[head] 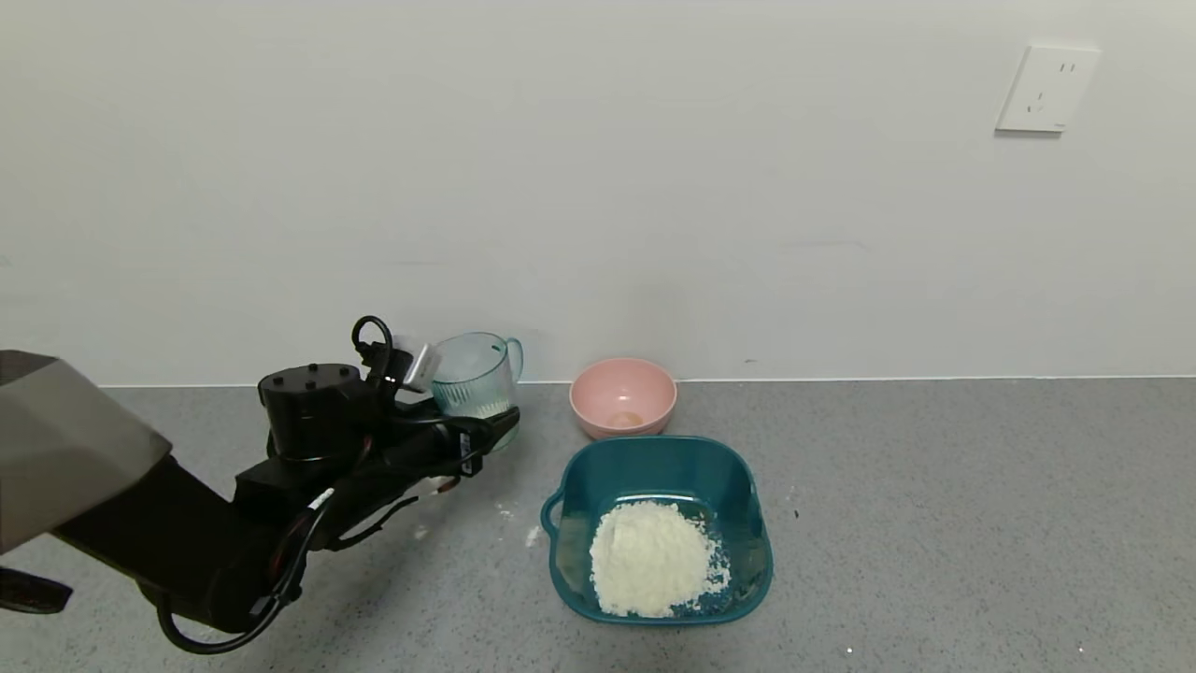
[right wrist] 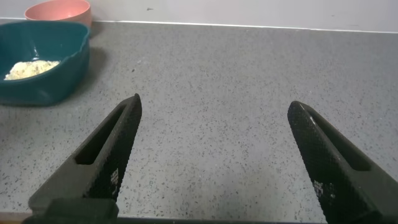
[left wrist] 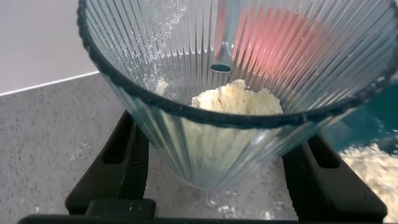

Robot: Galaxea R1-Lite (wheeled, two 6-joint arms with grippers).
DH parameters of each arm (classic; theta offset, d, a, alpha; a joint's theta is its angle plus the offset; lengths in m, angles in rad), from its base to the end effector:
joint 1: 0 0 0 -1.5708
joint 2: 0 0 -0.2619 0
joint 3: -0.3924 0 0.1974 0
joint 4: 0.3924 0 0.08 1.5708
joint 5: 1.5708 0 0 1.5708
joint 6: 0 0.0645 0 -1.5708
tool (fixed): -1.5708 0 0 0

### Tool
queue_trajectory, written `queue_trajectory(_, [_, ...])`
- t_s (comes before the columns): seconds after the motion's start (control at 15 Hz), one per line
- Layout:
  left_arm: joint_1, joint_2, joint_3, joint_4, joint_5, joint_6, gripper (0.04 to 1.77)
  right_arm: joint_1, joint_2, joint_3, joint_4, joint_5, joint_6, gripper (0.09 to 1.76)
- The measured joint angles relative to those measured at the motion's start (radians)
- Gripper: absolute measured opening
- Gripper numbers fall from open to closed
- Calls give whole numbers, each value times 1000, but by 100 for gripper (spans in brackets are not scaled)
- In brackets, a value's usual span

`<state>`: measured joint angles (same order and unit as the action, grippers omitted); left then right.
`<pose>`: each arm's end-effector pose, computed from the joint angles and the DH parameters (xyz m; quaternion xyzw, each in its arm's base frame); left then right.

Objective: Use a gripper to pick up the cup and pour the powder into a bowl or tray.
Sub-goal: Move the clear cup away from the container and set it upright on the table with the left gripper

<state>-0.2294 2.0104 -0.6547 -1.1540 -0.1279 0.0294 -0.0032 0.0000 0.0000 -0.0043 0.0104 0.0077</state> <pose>0.3538 -0.0911 0.0461 0.0195 0.0979 -0.1783 0.9789 0.0650 0.0005 0.0761 0.0038 -0.0021 0.0036 1.0000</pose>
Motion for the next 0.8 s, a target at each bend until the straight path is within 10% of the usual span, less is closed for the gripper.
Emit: queue_trajectory(0.8, [41, 222, -78, -39, 16, 3, 124, 0, 0, 0, 0, 0, 0, 171])
